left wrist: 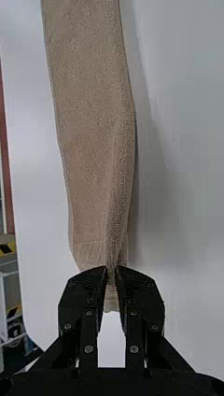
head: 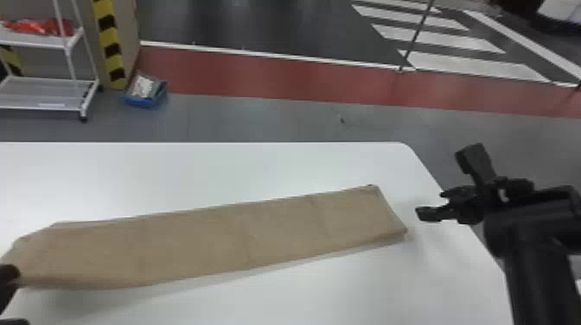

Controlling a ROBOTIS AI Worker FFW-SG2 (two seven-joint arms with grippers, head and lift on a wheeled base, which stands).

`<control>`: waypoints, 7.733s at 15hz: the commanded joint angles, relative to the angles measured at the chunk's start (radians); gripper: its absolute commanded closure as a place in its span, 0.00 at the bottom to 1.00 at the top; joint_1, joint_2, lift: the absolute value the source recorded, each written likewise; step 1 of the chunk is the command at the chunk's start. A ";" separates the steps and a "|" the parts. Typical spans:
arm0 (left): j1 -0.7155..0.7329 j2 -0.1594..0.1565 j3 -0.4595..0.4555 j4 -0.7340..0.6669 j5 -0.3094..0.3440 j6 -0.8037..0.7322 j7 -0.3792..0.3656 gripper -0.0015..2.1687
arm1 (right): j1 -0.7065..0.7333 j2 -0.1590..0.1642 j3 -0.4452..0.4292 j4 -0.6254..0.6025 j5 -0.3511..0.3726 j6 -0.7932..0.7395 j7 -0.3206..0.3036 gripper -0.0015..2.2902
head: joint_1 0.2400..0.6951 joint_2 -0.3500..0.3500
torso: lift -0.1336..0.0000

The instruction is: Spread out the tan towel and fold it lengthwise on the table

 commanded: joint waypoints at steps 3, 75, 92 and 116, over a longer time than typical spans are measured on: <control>0.084 0.002 -0.036 -0.051 -0.108 0.095 0.195 0.44 | -0.007 -0.005 0.000 0.023 0.001 -0.016 -0.003 0.10 | 1.00 0.13 | 0.07; 0.124 0.067 -0.283 -0.001 -0.444 0.165 0.540 0.44 | 0.014 0.019 0.058 -0.123 -0.036 0.033 0.058 0.10 | 1.00 0.17 | 0.07; -0.476 -0.067 0.043 0.170 0.566 1.006 -0.296 0.09 | 0.051 0.036 0.061 -0.145 -0.034 0.033 0.058 0.10 | 1.00 0.28 | 0.07; -0.445 -0.041 -0.088 0.251 0.529 1.264 0.001 0.80 | 0.067 0.022 0.034 -0.146 -0.049 0.021 0.071 0.10 | 1.00 0.32 | 0.07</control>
